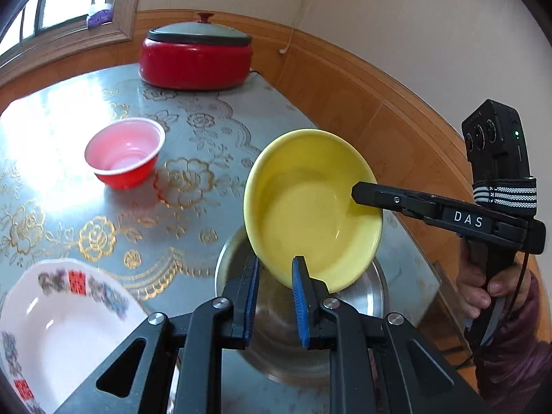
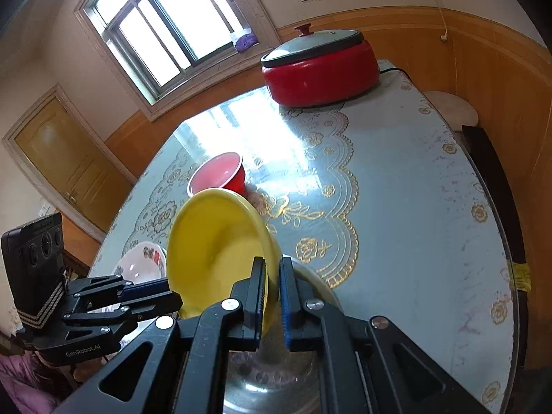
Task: Organize plates and bowls
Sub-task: 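Grasp the yellow bowl rim with both grippers and lift it, then lower the yellow bowl into the steel bowl and open both grippers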
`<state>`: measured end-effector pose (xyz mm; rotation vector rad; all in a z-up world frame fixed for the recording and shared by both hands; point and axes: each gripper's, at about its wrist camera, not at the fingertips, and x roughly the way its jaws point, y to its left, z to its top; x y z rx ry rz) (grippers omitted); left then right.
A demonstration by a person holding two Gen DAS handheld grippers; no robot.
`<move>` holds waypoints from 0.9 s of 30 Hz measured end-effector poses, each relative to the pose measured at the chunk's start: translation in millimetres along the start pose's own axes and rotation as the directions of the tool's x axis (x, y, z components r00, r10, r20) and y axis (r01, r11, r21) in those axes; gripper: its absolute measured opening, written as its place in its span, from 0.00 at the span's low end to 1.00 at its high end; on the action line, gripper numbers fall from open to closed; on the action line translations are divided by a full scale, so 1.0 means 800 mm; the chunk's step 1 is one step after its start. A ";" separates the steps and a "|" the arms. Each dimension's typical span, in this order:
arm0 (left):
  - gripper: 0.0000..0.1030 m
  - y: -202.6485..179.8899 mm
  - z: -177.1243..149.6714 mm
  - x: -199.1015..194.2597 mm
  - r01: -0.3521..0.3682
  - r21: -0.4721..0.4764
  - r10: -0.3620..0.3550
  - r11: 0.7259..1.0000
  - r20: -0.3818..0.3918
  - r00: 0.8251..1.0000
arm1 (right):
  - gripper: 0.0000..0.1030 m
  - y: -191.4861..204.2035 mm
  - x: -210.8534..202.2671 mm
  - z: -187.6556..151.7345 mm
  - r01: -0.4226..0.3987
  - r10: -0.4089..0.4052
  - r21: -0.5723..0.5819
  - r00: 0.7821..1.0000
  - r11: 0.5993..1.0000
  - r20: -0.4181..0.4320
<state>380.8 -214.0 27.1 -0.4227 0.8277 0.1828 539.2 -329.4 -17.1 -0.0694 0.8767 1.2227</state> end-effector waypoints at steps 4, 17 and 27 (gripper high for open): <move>0.19 0.001 -0.026 0.003 0.014 0.004 -0.014 1.000 -0.051 0.999 | 0.08 0.005 0.013 -0.033 0.036 -0.036 -0.002 0.996 0.999 -0.085; 0.19 -0.006 -0.049 0.024 0.009 0.044 -0.005 0.999 -0.104 0.995 | 0.11 -0.002 0.037 -0.072 0.172 -0.166 0.026 0.974 0.985 -0.154; 0.19 -0.001 -0.049 0.019 -0.018 0.057 0.021 0.998 -0.060 0.998 | 0.13 0.001 0.040 -0.071 0.219 -0.218 -0.005 0.968 0.976 -0.125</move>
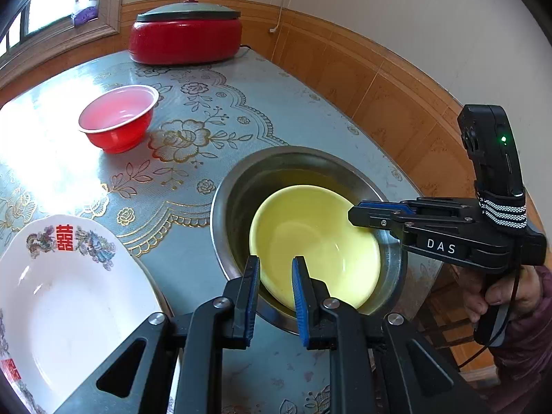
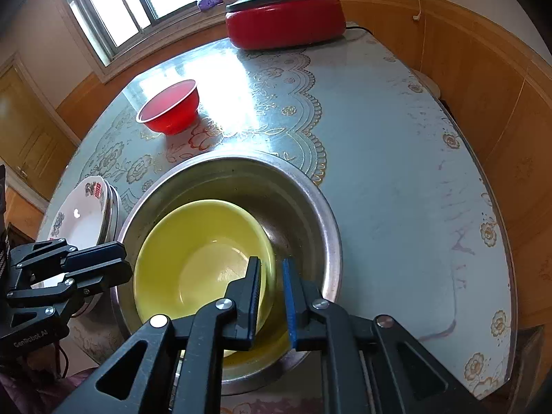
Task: Organize plates and bowls
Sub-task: 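Lower the yellow bowl into the steel bowl and open both grippers, then move both grippers to the rim of the red-and-pink bowl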
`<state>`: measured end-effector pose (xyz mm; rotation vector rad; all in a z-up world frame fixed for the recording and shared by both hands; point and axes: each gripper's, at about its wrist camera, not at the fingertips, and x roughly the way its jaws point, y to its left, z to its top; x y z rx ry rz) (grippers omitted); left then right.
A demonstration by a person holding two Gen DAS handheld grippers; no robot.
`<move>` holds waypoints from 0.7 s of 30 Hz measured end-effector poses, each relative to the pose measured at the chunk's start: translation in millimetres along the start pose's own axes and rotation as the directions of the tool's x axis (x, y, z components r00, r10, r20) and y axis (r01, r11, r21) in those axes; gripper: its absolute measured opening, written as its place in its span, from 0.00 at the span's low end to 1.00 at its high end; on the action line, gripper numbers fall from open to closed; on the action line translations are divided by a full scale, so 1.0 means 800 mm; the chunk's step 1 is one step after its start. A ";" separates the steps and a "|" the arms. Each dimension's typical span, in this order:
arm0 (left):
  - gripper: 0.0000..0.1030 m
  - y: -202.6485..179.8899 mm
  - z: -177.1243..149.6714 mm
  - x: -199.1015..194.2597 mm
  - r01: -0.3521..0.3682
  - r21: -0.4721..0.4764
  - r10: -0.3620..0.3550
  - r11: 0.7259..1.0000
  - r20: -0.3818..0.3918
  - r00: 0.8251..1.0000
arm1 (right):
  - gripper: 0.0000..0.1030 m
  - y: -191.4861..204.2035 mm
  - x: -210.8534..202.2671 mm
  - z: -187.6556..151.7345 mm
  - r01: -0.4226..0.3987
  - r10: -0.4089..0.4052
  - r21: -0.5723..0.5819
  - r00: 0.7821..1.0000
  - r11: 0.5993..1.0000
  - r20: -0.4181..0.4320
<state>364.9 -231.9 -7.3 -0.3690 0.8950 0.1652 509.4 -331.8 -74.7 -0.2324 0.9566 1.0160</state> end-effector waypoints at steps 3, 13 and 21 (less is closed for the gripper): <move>0.24 0.006 0.001 -0.006 -0.011 -0.022 0.012 1.000 0.020 1.000 | 0.17 0.003 -0.006 0.005 0.003 -0.003 -0.007 1.000 1.000 0.022; 0.29 0.049 0.015 -0.029 -0.070 -0.132 0.082 0.989 0.086 0.993 | 0.30 0.030 -0.013 0.035 -0.018 0.022 -0.049 0.996 0.999 0.083; 0.35 0.101 0.033 -0.043 -0.133 -0.239 0.163 0.962 0.110 0.981 | 0.33 0.066 -0.001 0.074 -0.087 0.097 -0.098 0.990 0.991 0.104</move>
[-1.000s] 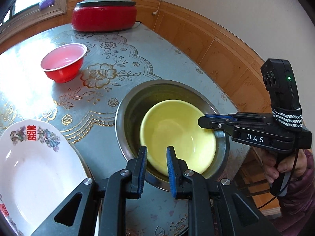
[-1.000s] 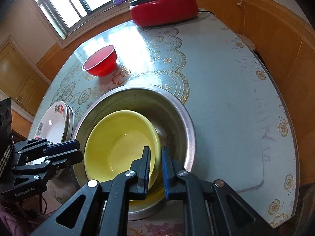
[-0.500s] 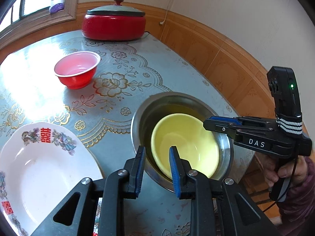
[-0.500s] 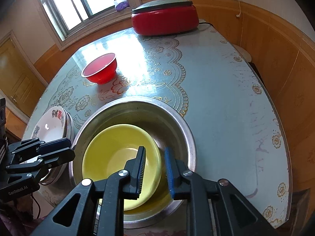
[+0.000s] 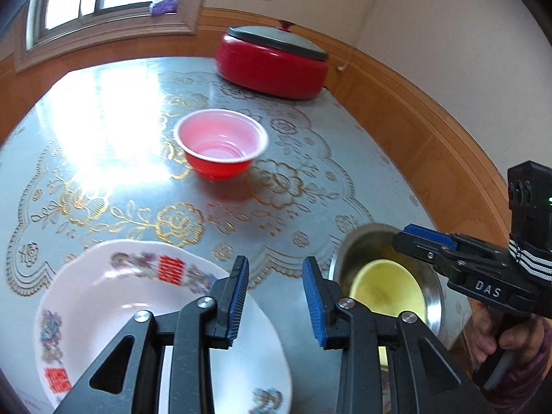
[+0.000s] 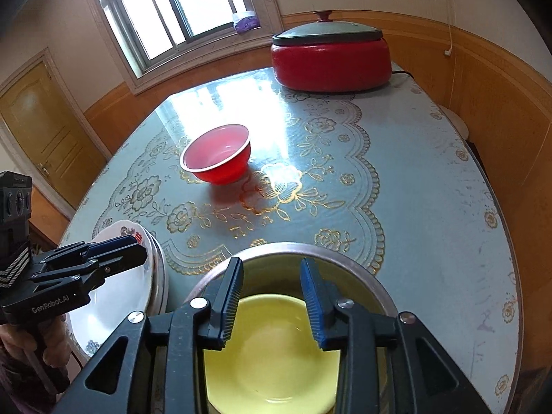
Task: Organize plates and bowls
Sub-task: 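Move both grippers to the rim of the red-and-pink bowl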
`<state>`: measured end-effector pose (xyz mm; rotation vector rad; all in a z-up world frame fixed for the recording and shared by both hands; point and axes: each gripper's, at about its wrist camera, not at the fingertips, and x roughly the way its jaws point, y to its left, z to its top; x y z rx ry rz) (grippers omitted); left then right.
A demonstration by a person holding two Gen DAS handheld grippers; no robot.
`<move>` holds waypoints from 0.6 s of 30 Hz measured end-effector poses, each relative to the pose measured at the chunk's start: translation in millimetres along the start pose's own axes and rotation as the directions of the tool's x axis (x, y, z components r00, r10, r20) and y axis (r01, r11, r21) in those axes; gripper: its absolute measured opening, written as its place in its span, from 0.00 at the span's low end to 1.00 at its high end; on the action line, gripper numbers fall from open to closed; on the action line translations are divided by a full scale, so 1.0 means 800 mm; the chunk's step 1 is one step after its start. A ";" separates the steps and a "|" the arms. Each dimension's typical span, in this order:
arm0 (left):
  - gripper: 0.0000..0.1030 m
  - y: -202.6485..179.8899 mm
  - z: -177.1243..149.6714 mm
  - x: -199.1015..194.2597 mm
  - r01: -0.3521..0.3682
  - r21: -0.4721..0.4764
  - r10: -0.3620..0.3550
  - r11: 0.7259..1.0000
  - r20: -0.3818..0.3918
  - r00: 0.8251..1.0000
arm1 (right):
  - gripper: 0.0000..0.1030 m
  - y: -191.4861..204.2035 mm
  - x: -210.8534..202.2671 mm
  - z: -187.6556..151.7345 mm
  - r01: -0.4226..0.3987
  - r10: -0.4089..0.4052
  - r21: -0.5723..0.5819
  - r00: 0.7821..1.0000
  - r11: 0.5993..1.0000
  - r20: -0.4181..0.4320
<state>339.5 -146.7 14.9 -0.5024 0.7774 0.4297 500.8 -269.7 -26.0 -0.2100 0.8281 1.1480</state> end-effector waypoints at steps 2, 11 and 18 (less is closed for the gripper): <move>0.42 0.012 0.009 -0.001 -0.036 -0.023 0.037 0.999 0.017 0.999 | 0.33 0.006 0.008 0.012 -0.020 0.020 -0.004 1.000 1.000 0.003; 0.42 0.068 0.048 0.013 -0.096 -0.147 0.099 0.984 0.015 0.995 | 0.33 0.009 0.052 0.062 -0.107 0.108 0.032 0.994 0.994 -0.023; 0.41 0.088 0.076 0.042 -0.130 -0.170 0.133 0.977 0.003 0.991 | 0.33 0.011 0.092 0.107 -0.160 0.162 0.071 0.986 0.985 -0.034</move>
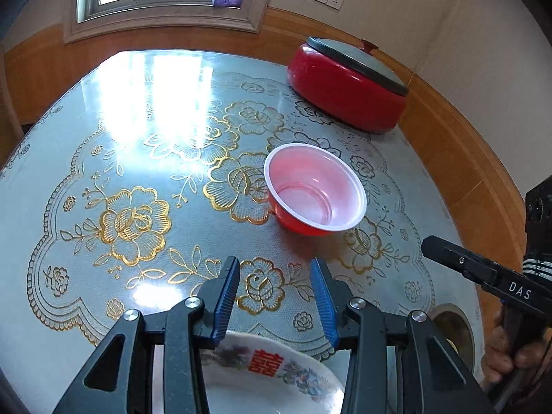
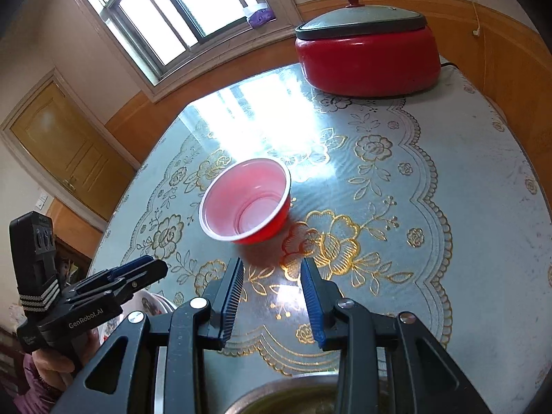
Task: Organize plates and bowls
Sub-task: 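Move both grippers to the rim of the red-and-pink bowl, then grasp the red-and-pink bowl rim with both grippers and lift it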
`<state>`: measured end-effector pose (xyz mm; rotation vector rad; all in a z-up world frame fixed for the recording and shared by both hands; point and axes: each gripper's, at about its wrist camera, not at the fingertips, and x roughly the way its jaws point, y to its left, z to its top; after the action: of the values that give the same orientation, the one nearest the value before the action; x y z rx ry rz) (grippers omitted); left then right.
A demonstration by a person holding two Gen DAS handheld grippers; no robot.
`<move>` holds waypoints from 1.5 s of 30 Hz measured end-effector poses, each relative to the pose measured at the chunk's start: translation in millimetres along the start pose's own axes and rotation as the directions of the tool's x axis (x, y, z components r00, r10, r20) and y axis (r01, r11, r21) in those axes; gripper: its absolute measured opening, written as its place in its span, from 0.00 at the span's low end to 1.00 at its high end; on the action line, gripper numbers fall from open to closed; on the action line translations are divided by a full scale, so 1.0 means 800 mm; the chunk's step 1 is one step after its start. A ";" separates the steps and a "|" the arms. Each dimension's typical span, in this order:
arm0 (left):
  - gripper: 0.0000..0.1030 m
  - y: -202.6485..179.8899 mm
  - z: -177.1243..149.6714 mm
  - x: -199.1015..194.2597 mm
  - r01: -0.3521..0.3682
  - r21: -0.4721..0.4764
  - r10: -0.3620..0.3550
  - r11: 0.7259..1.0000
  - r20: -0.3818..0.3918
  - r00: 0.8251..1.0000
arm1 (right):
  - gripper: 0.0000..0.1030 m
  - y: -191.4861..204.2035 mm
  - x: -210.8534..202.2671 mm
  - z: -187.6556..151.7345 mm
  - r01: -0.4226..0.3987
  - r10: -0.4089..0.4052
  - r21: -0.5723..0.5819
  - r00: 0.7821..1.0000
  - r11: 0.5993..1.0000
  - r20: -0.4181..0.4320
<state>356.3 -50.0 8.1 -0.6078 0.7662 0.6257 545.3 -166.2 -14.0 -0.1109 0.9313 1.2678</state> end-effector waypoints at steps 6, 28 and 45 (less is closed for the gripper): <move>0.42 -0.003 0.030 0.020 -0.024 -0.006 0.024 1.000 0.019 1.000 | 0.38 -0.001 0.034 0.031 -0.020 0.021 0.027 1.000 0.999 -0.005; 0.46 0.018 0.080 0.080 -0.008 -0.036 0.007 0.999 -0.022 1.000 | 0.39 -0.014 0.094 0.068 0.010 -0.008 0.036 0.998 0.999 -0.057; 0.17 -0.015 0.063 0.080 0.001 0.080 0.002 0.997 -0.038 0.999 | 0.13 -0.003 0.103 0.053 0.048 -0.049 -0.020 0.995 0.999 -0.087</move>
<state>422.2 -4.6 -9.7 -0.5474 0.8235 0.5820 570.0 -81.2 -41.2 -0.2037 0.9867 1.2347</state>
